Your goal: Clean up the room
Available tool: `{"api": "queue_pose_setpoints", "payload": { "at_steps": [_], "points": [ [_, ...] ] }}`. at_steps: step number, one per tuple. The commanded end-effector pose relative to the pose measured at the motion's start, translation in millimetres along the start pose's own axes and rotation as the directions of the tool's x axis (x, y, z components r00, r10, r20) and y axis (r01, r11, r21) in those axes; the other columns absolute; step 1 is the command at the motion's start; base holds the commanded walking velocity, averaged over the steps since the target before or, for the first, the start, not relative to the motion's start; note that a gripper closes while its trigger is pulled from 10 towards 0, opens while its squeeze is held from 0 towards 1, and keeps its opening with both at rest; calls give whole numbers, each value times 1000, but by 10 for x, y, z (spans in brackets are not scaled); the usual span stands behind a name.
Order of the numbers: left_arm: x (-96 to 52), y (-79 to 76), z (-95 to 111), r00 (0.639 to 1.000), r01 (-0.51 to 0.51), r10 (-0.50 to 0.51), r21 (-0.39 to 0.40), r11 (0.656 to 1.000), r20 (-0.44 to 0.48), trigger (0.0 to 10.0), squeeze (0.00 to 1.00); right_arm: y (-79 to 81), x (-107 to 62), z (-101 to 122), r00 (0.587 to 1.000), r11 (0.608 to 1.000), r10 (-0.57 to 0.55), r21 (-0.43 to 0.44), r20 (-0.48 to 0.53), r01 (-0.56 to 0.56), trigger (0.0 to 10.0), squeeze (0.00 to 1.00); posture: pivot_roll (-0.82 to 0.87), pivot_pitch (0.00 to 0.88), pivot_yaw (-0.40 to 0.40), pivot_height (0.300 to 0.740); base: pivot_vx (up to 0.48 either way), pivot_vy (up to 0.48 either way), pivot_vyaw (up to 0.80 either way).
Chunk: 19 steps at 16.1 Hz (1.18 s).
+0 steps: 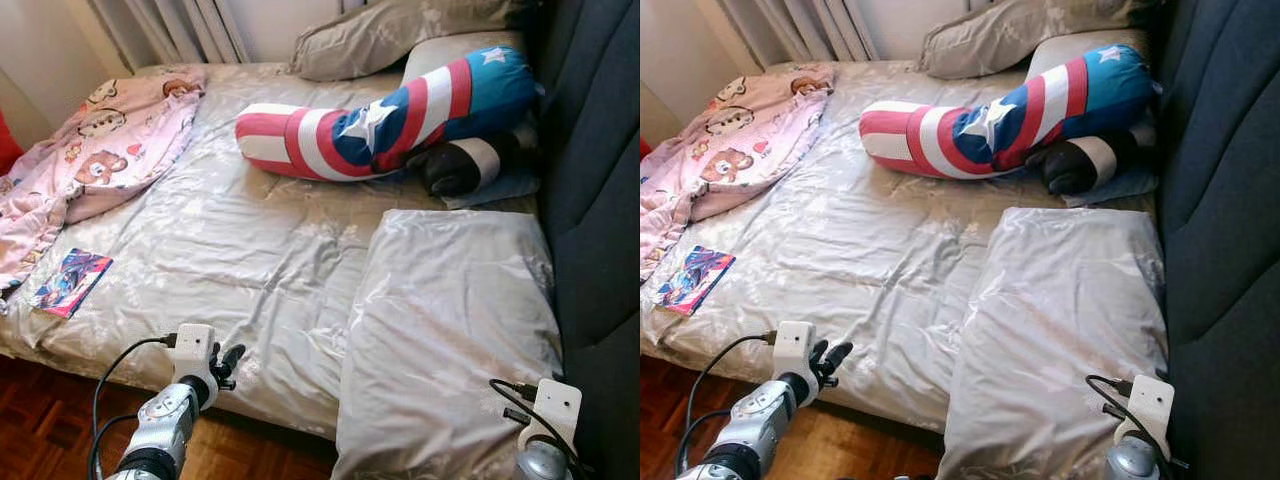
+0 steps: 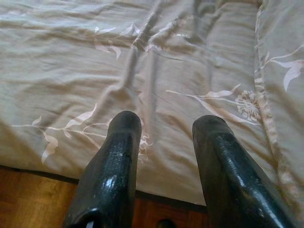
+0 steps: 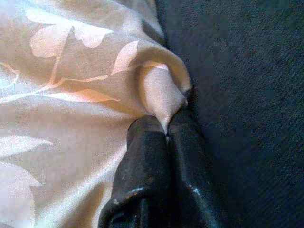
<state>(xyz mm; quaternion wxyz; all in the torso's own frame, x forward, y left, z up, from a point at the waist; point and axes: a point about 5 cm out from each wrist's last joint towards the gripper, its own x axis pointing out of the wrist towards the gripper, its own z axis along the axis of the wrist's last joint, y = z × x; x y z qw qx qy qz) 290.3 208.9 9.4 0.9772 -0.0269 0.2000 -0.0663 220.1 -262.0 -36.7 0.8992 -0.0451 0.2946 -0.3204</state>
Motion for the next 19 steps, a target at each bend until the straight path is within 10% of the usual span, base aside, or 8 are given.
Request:
{"api": "queue_pose_setpoints", "payload": {
  "at_steps": [1,2,3,4,7,8,15,19],
  "points": [
    [-33,43,-73,999,-23,22,-10,1000,-27,10000,0,46,13,107,999,999,15,50,40,-17,10000,0,94,111,108,740,0,0,0],
    [-35,44,-79,999,-25,24,-11,1000,-28,10000,0,134,-18,98,997,995,60,81,41,-63,10000,0,93,110,106,740,0,0,0],
    [-37,45,-84,999,-26,26,-12,1000,-29,10000,0,193,-34,113,994,990,97,93,51,-102,10000,788,93,111,103,740,0,0,0],
    [-37,43,-88,999,-29,28,-11,1000,-30,10000,0,230,-41,131,991,988,120,94,60,-126,10000,1000,93,109,101,740,0,0,0],
    [-38,27,-114,999,-34,33,-19,999,-36,10000,0,289,-29,288,980,978,152,123,130,-168,10000,1000,86,100,93,740,0,0,0],
    [-37,17,-129,998,-38,37,-25,999,-42,10000,0,400,-59,440,943,958,244,95,227,-270,10000,0,80,91,85,740,0,0,0],
    [-31,-80,-309,984,-111,98,-85,990,-148,10000,0,907,-328,121,782,783,623,-29,20,-622,10000,0,49,0,14,740,0,0,0],
    [-155,-170,-639,949,-167,132,-101,981,-286,10000,0,834,-318,-64,797,798,593,-42,-114,-601,10000,0,42,0,-42,740,0,0,0]
  ]
}}
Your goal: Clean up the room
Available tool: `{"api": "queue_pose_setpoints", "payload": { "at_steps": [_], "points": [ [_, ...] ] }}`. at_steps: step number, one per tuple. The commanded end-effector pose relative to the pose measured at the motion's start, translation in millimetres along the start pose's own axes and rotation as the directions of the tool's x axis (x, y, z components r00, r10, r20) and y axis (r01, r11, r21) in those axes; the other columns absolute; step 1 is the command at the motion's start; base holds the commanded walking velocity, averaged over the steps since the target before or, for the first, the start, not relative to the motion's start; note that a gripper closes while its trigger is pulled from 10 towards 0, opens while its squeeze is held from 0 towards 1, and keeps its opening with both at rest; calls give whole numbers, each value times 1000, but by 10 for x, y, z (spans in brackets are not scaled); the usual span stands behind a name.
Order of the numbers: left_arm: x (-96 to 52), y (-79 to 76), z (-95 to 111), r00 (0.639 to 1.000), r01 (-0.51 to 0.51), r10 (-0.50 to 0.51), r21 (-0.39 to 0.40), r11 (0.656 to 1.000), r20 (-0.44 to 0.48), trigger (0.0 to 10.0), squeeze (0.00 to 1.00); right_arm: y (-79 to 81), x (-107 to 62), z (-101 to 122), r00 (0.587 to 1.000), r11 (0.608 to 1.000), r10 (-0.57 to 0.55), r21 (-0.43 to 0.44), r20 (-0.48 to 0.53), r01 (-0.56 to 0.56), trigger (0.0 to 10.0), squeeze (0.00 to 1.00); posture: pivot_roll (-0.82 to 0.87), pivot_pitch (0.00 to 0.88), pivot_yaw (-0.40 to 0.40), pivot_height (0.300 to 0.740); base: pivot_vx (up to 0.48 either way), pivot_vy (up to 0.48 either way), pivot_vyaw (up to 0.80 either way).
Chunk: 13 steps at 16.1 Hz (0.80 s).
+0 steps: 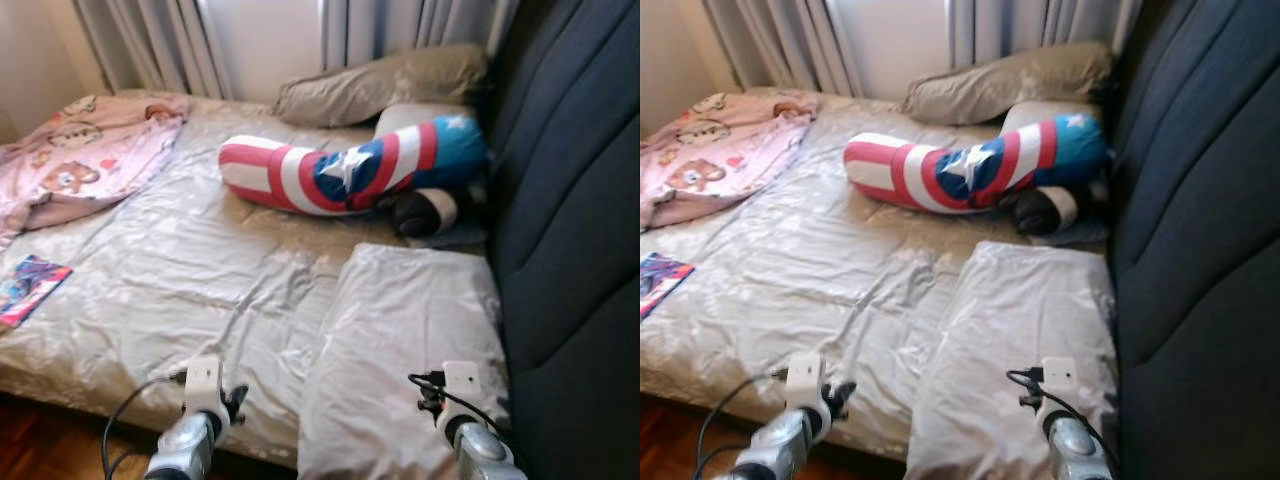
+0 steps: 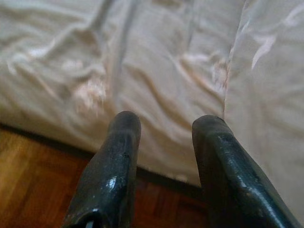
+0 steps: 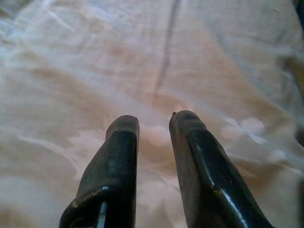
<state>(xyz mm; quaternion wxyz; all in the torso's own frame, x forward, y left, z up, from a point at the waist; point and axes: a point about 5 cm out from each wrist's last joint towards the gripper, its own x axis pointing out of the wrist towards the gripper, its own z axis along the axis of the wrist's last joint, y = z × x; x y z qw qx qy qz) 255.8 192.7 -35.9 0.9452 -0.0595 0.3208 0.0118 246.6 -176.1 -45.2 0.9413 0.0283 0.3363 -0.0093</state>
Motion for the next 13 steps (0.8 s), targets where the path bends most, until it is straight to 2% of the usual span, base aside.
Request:
{"api": "queue_pose_setpoints", "payload": {
  "at_steps": [1,2,5,8,9,10,13],
  "points": [
    [-39,0,-186,997,-19,19,-2,1000,-76,10000,0,-34,-18,-84,999,1000,-20,5,-44,20,10000,663,41,0,-47,740,0,0,0],
    [-45,-7,-219,996,-33,31,-16,999,-89,10000,0,-64,-19,-80,998,999,-40,27,-44,41,10000,1000,46,0,-47,740,0,0,0],
    [-53,-20,-256,994,-28,27,-16,999,-103,10000,0,-53,-12,-61,998,998,-38,53,-41,40,10000,1000,31,0,-34,740,0,0,0],
    [-78,-2,-330,991,-35,34,-7,999,-132,10000,0,-56,-30,-126,997,999,-40,34,-61,42,10000,1000,21,0,-27,740,0,0,0],
    [-91,8,-361,989,-29,31,19,999,-143,10000,0,-56,-45,-176,996,998,-40,35,-75,42,10000,0,20,0,-22,740,0,0,0],
    [-113,23,-415,986,-24,31,44,999,-161,10000,0,-47,-65,-239,995,999,-37,28,-88,39,10000,0,20,0,-22,740,0,0,0],
    [-162,61,-533,979,-61,66,31,998,-194,10000,0,-41,-112,-373,992,1000,-28,3,-121,28,10000,0,35,0,-30,740,0,0,0]
  ]
}}
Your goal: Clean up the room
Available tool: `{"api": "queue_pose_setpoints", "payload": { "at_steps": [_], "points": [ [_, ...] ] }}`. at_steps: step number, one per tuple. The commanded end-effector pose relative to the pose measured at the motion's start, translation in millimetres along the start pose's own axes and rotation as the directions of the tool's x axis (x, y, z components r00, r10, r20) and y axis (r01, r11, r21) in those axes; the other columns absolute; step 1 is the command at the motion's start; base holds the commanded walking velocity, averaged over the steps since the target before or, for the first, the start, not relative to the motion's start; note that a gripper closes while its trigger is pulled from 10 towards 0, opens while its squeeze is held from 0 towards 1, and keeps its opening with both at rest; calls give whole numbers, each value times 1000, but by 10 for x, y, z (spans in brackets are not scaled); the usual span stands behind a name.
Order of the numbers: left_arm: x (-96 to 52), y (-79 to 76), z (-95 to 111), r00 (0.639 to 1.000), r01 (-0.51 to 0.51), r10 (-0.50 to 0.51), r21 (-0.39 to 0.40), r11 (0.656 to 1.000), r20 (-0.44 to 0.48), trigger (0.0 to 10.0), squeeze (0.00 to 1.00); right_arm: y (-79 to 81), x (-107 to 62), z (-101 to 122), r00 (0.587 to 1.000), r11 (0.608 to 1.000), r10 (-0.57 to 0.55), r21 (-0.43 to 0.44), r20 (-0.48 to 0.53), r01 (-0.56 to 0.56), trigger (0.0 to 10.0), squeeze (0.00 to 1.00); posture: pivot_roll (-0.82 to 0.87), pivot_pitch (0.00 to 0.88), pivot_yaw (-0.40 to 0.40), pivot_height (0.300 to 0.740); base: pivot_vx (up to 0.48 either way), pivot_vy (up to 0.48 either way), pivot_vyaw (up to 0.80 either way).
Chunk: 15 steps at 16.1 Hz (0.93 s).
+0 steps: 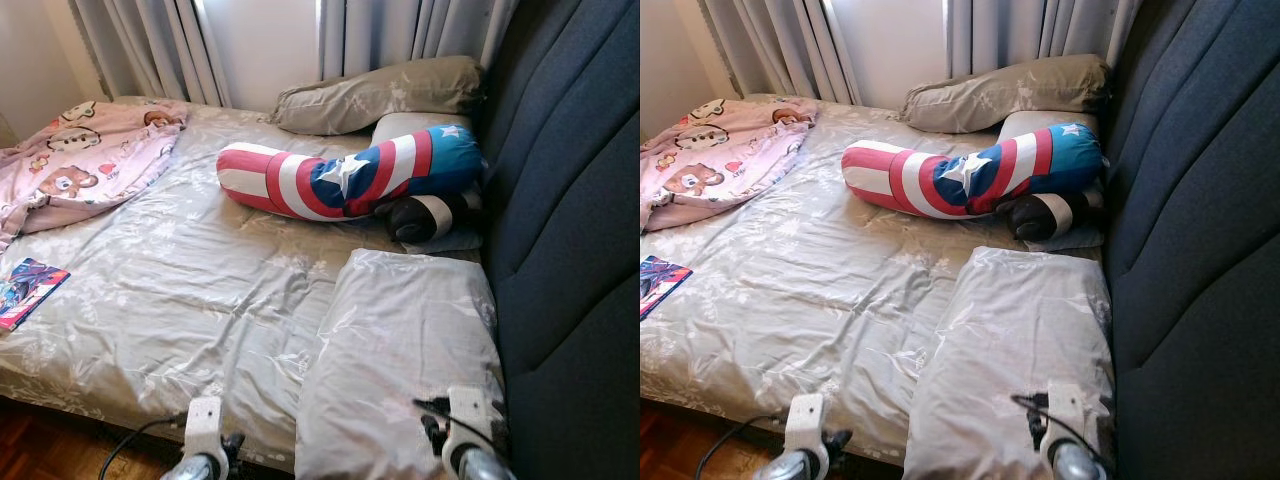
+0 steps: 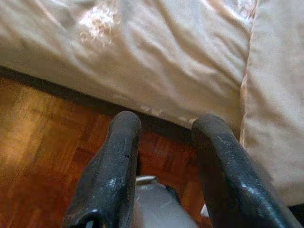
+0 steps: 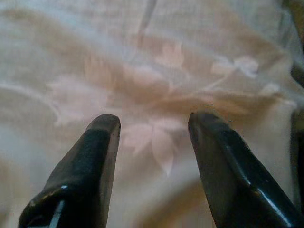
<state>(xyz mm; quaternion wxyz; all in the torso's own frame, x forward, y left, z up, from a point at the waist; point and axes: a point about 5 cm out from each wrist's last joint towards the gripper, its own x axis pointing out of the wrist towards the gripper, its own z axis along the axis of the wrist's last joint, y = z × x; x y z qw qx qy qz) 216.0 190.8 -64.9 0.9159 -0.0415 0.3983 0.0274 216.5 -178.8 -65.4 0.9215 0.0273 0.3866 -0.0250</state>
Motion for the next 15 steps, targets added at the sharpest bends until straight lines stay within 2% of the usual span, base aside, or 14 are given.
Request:
{"api": "queue_pose_setpoints", "payload": {
  "at_steps": [1,3,7,12,15],
  "points": [
    [-23,27,-119,998,-12,13,26,1000,-55,10000,0,6,-14,-70,1000,1000,5,-14,-29,-5,10000,0,38,0,-29,740,0,0,0],
    [-40,40,-188,997,-21,22,20,1000,-75,10000,0,5,-20,-95,999,1000,7,-24,-36,-8,10000,0,46,0,-33,740,0,0,0],
    [-42,53,-188,997,-26,28,29,999,-76,10000,0,16,-24,-112,999,999,7,-32,-42,-8,10000,0,43,0,-32,740,0,0,0],
    [-40,53,-182,996,-12,17,61,998,-83,10000,0,63,-17,-104,999,1000,10,-5,-40,-10,10000,0,29,0,-14,740,0,279,0],
    [-52,112,-192,996,-19,24,63,998,-87,10000,0,94,-13,-106,999,1000,17,-4,-46,-17,10000,0,27,0,-13,740,0,303,0]
  ]
}}
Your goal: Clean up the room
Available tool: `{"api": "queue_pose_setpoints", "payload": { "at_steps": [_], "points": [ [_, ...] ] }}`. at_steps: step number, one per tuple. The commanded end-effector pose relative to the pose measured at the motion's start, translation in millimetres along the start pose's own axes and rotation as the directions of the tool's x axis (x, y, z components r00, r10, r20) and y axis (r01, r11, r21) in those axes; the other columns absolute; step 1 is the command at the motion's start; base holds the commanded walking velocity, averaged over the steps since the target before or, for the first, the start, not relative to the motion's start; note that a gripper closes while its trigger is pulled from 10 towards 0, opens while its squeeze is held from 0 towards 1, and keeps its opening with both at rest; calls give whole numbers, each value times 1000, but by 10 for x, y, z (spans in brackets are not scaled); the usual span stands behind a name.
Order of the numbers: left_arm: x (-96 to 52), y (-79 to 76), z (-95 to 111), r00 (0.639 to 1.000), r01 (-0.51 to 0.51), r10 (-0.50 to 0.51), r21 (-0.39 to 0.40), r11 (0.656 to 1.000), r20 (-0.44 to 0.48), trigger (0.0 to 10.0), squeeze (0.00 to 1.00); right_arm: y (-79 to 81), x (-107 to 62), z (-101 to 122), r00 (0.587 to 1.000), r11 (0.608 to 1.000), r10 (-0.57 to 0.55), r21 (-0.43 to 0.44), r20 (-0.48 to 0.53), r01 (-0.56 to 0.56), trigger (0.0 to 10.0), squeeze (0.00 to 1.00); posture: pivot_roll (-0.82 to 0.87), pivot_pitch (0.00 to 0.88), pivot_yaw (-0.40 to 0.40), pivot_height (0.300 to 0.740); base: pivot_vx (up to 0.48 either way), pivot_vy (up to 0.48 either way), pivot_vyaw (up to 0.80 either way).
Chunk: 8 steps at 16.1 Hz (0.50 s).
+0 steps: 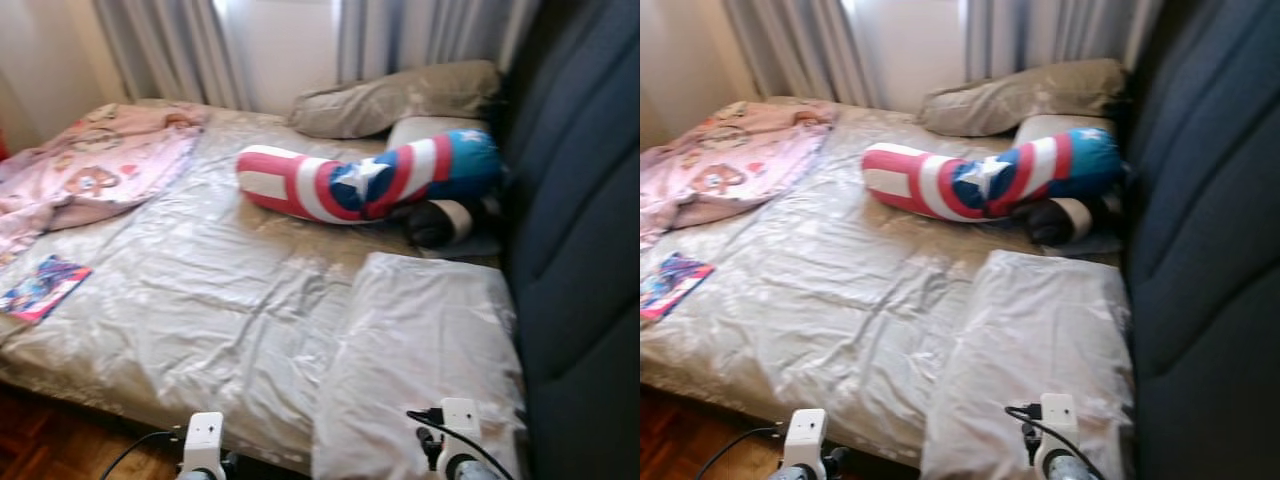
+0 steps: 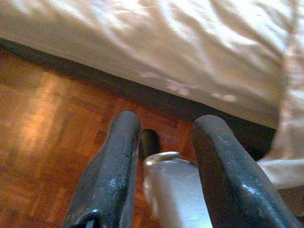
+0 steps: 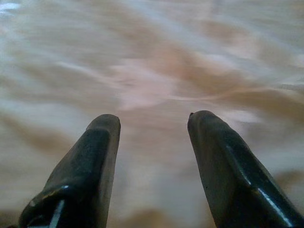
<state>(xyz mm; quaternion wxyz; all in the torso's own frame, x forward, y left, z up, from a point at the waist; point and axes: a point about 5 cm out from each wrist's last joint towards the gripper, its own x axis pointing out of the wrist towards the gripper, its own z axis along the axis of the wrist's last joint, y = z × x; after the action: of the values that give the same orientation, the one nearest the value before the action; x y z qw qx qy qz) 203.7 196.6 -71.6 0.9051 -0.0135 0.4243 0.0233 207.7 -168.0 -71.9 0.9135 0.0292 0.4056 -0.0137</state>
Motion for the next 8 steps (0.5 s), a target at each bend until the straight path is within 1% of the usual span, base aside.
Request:
{"api": "queue_pose_setpoints", "payload": {
  "at_steps": [1,7,8],
  "points": [
    [-15,43,-69,999,-4,4,5,1000,-34,10000,0,-5,3,7,1000,1000,-3,1,-5,3,10000,0,25,0,-14,740,0,300,0],
    [-32,98,-110,999,-4,4,-1,1000,-42,10000,0,-18,-8,-49,1000,1000,-5,0,-29,5,10000,0,26,0,-17,740,0,312,0],
    [-38,115,-123,999,-7,7,-4,1000,-45,10000,0,-15,-9,-57,999,1000,-1,-9,-34,1,10000,0,29,0,-17,740,0,480,0]
  ]
}}
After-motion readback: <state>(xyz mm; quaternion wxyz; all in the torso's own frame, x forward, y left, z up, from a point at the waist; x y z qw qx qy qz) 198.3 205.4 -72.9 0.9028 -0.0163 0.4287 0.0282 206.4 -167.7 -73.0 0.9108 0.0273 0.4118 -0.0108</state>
